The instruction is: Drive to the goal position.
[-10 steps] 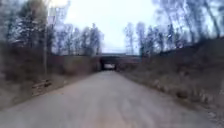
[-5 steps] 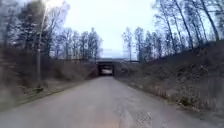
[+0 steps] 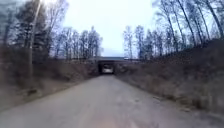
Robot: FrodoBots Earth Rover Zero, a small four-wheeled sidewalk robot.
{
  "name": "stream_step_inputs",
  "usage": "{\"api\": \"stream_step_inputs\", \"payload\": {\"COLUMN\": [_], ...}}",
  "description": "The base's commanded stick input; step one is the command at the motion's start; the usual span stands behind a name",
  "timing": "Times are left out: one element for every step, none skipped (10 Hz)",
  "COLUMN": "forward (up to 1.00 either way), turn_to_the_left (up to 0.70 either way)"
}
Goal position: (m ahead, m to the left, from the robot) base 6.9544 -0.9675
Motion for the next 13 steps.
{"api": "stream_step_inputs", "payload": {"forward": [1.0,1.0,1.0,1.0,1.0,1.0,1.0,1.0,1.0,1.0,1.0,1.0,1.0], "turn_to_the_left": [0.0,0.0,0.0,0.0,0.0,0.0,0.0,0.0,0.0,0.0,0.0,0.0,0.0]}}
